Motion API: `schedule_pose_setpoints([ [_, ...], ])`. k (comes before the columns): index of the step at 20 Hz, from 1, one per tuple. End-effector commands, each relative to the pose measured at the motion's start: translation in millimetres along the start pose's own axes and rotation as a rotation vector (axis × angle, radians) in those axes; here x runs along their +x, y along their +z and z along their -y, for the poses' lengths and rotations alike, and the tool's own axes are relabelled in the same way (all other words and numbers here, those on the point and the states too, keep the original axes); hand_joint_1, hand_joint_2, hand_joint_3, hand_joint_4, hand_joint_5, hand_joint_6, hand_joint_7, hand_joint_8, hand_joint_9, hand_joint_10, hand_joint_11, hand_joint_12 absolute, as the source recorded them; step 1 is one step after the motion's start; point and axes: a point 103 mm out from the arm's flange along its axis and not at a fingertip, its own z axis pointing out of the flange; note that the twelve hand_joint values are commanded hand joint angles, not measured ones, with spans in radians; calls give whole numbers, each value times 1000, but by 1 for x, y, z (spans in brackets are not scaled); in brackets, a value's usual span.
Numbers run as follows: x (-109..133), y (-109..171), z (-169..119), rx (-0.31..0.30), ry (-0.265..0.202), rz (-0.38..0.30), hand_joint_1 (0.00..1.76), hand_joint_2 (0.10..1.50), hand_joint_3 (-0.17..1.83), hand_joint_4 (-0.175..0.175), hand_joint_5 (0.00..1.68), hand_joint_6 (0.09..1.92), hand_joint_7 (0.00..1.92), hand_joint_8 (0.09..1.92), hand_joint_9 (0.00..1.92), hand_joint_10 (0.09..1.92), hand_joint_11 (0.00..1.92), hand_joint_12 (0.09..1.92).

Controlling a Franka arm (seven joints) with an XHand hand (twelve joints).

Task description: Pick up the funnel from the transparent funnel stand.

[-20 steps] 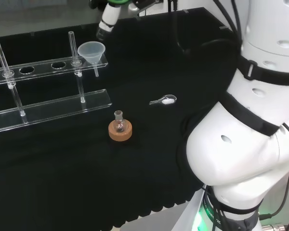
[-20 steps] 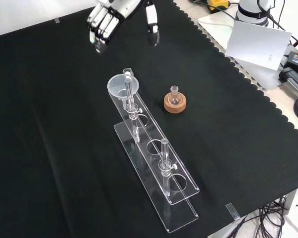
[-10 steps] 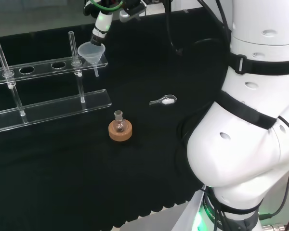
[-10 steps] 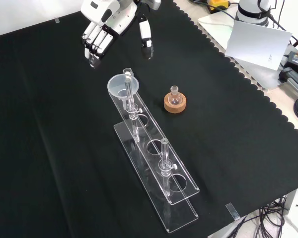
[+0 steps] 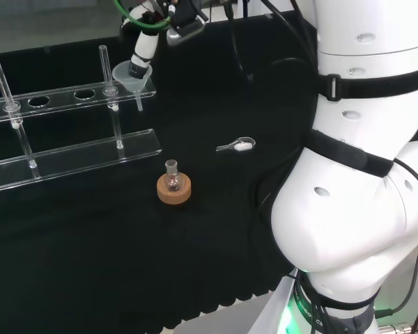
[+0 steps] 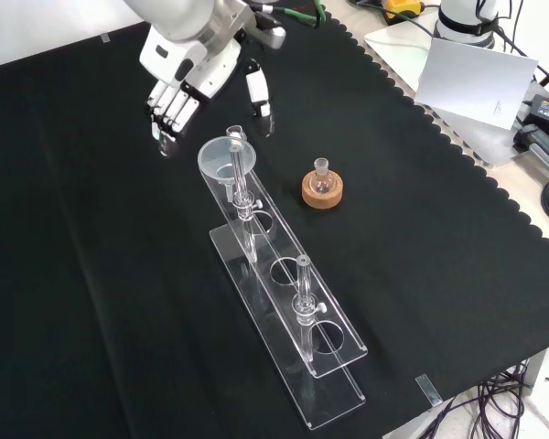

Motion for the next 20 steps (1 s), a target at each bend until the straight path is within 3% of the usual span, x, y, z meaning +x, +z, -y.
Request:
schedule_pose_setpoints([
  [1,10,9,-16,35,10,-3,658,644,14,-77,0,87,0,600,0,567,0,1083],
  [6,14,16,-17,64,-6,12,655,645,14,-78,0,87,0,596,0,510,0,1060],
  [20,23,24,-27,96,19,46,649,655,15,-64,29,87,52,645,0,416,0,993],
])
